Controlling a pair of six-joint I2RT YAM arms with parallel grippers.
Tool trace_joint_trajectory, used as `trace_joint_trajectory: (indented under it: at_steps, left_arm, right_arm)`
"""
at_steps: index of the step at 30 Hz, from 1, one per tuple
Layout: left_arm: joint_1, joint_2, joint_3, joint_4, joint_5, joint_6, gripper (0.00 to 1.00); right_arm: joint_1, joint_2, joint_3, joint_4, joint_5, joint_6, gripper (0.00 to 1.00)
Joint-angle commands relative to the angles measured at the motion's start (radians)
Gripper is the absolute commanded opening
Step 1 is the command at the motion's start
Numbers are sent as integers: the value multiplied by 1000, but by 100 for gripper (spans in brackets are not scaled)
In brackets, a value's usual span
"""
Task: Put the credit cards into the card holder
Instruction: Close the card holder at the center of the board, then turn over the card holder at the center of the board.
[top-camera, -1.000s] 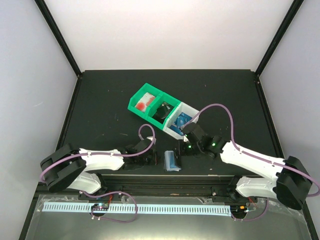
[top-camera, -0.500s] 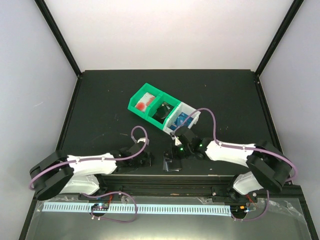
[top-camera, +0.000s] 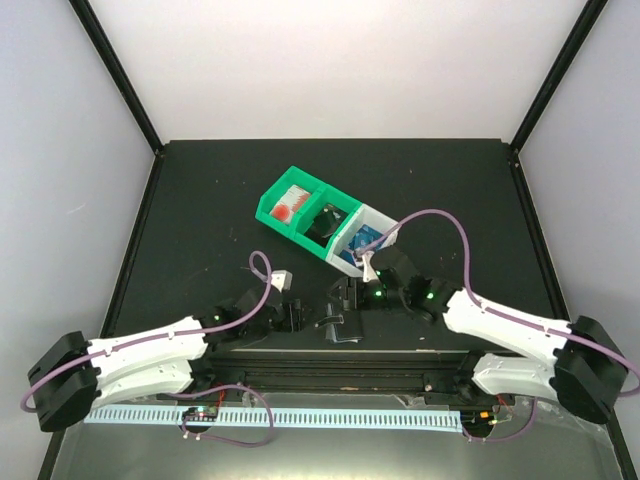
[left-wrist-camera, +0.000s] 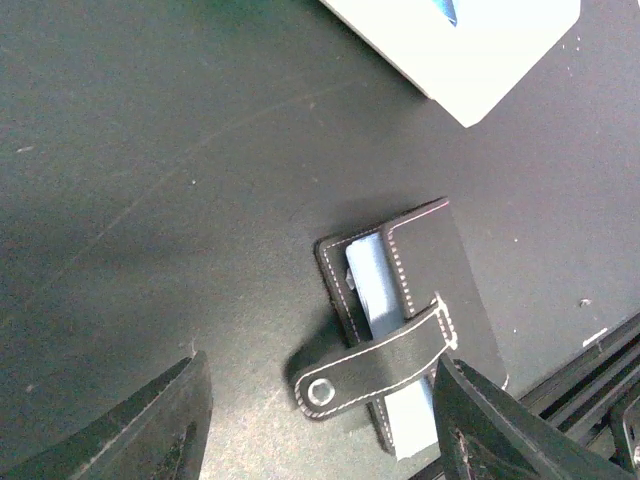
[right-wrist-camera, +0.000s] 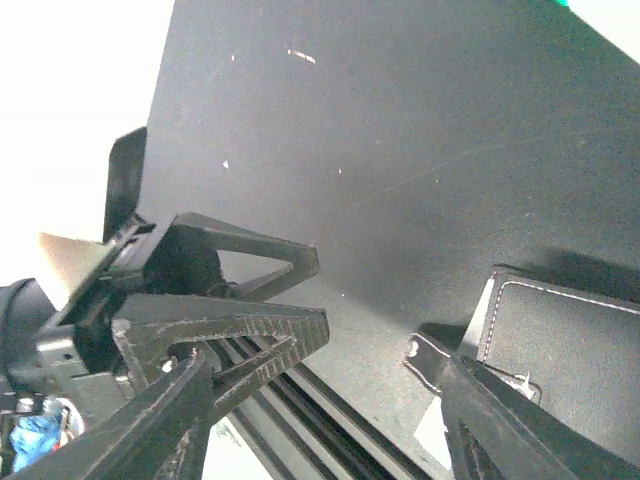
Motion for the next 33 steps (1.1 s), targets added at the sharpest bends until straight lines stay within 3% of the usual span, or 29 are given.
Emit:
trace_joint_trajectory:
  at_steps: [1, 7, 12, 18, 21, 33]
  left_arm:
    - [5, -85, -13, -97, -22, 23, 65]
    - [5, -208, -32, -173, -49, -10, 69]
    - [5, -217, -75, -87, 45, -12, 69]
    - [4, -132, -63, 63, 214, 50, 70]
    - [-8, -91, -74, 132, 284, 11, 70]
    - [-129, 72, -122, 310, 240, -136, 66]
  right_arm:
    - [0, -98, -35, -69, 91, 7, 65]
    - [0, -122, -59, -187, 230, -16, 66]
    - [1, -22, -39, -284, 255, -72, 63]
    - [1, 92, -64, -212, 200, -79, 59]
    - [0, 151, -67, -171, 155, -71, 57]
    - [22, 200, -168, 15, 97, 68, 47]
